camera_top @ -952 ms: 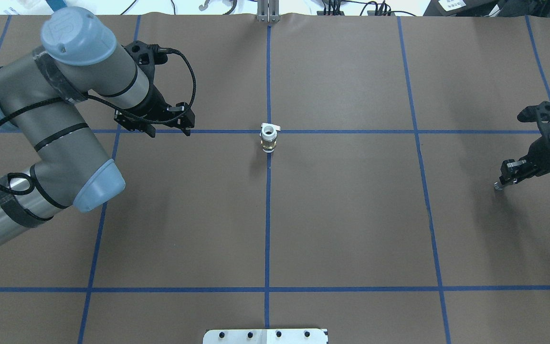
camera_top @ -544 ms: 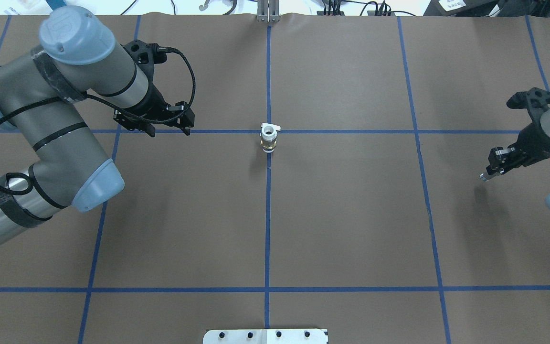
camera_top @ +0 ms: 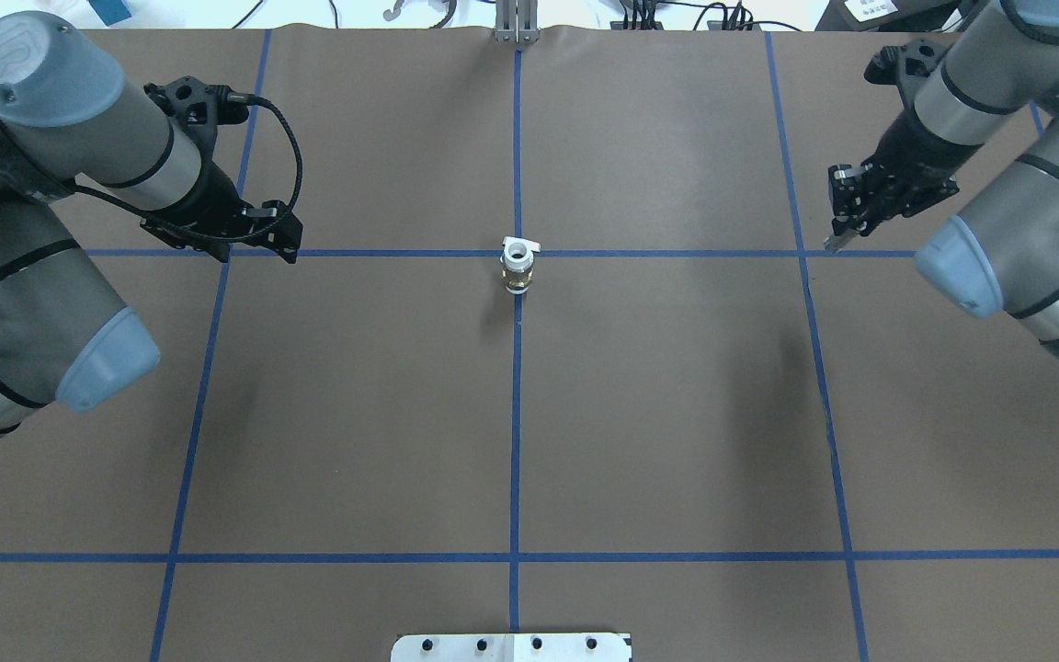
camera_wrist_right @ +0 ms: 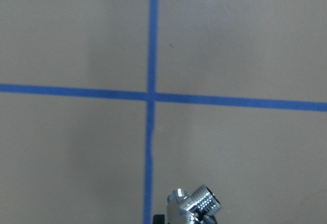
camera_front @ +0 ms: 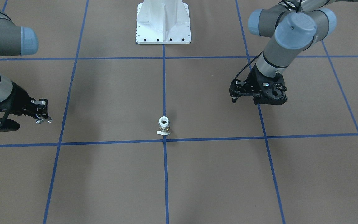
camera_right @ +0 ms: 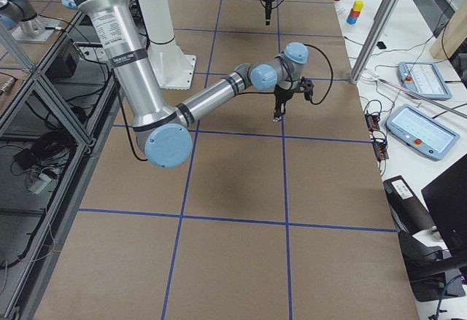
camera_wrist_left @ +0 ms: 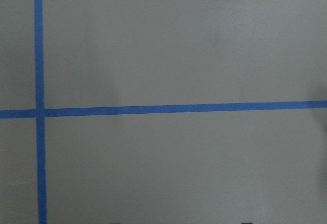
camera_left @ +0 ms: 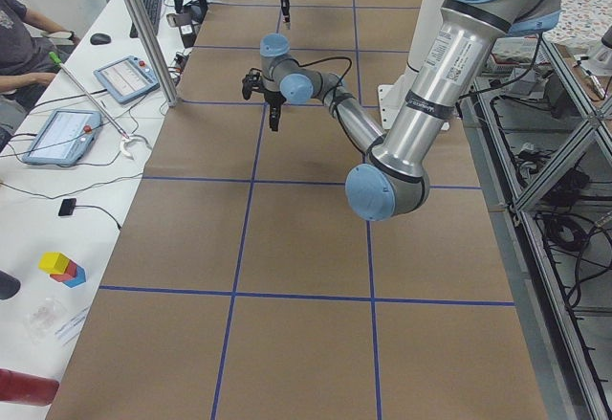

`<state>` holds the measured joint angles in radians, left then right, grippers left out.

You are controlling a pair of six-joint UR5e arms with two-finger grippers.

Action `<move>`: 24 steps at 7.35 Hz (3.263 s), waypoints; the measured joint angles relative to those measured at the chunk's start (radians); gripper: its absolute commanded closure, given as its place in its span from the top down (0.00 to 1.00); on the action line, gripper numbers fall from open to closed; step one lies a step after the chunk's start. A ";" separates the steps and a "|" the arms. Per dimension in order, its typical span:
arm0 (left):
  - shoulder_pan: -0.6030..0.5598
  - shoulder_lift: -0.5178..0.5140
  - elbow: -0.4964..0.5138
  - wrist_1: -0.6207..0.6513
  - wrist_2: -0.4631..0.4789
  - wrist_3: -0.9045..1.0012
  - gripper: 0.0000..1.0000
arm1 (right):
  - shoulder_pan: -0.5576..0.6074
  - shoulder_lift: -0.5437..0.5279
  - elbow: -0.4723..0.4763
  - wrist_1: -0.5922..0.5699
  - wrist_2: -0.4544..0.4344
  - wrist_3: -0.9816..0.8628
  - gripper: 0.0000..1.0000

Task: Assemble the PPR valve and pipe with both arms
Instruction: 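Lift the elbow fitting with the right gripper and carry it over the valve, then press the elbow fitting down onto the valve top with the right gripper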

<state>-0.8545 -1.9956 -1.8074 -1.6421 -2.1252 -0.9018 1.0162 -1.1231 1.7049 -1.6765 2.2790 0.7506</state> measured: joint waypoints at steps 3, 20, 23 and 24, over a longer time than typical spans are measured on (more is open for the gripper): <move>-0.042 0.072 -0.007 -0.002 -0.038 0.095 0.84 | -0.082 0.280 -0.122 -0.020 -0.047 0.250 0.00; -0.044 0.110 -0.006 -0.008 -0.068 0.126 1.00 | -0.329 0.605 -0.400 -0.012 -0.246 0.482 0.00; -0.045 0.110 -0.007 -0.008 -0.068 0.127 1.00 | -0.329 0.606 -0.406 -0.012 -0.246 0.482 0.00; -0.045 0.110 -0.009 -0.008 -0.068 0.126 1.00 | -0.328 0.606 -0.406 -0.012 -0.246 0.482 0.00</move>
<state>-0.8999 -1.8852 -1.8159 -1.6505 -2.1935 -0.7757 0.6880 -0.5175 1.2984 -1.6889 2.0325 1.2324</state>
